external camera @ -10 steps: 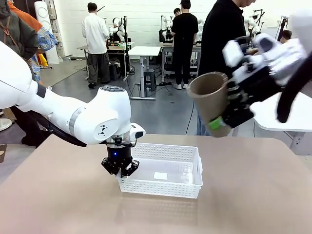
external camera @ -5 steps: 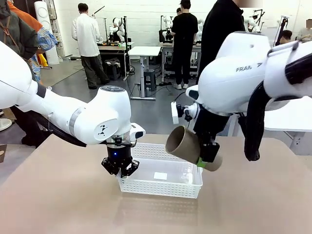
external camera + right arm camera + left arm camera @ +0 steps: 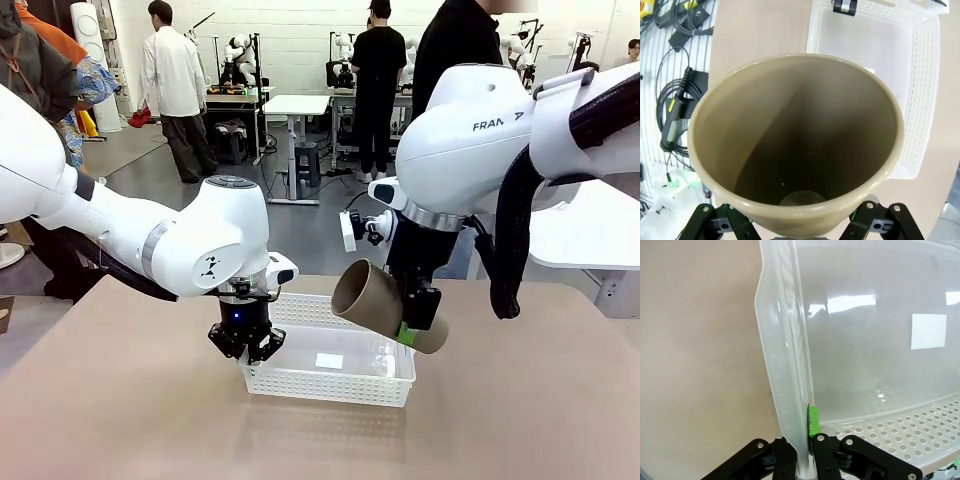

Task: Clean and organize the cups into the basket.
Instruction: Pick up the Organizing basket and move it to the center of the table, then pick up the Reusable plastic cup from the right side of the table and place it inside the Organizing basket.

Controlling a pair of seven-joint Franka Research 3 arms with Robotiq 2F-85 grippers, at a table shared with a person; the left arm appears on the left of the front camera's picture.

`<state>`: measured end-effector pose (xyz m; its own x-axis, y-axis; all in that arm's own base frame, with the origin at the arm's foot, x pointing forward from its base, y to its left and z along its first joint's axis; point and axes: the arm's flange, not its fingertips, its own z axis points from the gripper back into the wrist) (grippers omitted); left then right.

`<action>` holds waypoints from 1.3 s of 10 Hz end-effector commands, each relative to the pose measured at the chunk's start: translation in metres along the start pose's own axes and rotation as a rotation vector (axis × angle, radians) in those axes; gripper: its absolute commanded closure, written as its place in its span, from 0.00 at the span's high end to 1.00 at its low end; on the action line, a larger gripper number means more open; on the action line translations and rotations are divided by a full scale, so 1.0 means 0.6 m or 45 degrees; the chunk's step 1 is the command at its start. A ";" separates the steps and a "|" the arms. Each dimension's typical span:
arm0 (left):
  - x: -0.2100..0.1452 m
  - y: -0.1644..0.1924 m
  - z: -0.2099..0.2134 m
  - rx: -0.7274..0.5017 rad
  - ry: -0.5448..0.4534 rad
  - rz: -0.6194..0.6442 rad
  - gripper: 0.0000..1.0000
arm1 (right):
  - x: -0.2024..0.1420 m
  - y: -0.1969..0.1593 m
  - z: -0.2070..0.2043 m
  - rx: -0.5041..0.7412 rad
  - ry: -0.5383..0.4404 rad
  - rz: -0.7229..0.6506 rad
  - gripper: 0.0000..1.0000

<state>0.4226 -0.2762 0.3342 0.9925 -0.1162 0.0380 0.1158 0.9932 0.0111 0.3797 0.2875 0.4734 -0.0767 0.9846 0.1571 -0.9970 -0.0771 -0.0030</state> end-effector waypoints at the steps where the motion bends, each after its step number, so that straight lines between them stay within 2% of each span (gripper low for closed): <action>1: -0.007 -0.002 -0.007 0.008 0.006 -0.001 0.00 | 0.000 0.003 -0.006 -0.013 0.014 -0.001 0.82; 6: -0.007 -0.002 -0.007 0.008 0.006 -0.001 0.00 | 0.002 0.001 -0.001 0.002 0.001 0.004 0.82; 8: -0.007 -0.002 -0.007 0.008 0.006 -0.001 0.00 | 0.045 -0.018 -0.013 -0.022 0.089 -0.173 0.82; 9: -0.007 -0.002 -0.007 0.008 0.006 -0.001 0.00 | 0.063 -0.025 -0.019 -0.032 0.110 -0.209 0.82; 13: -0.007 -0.002 -0.007 0.008 0.006 -0.001 0.00 | 0.084 -0.049 -0.045 -0.014 0.168 -0.166 0.82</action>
<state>0.4226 -0.2762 0.3342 0.9925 -0.1161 0.0380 0.1158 0.9932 0.0111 0.3987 0.3370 0.4539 0.0536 0.9965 0.0645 -0.9986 0.0535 0.0046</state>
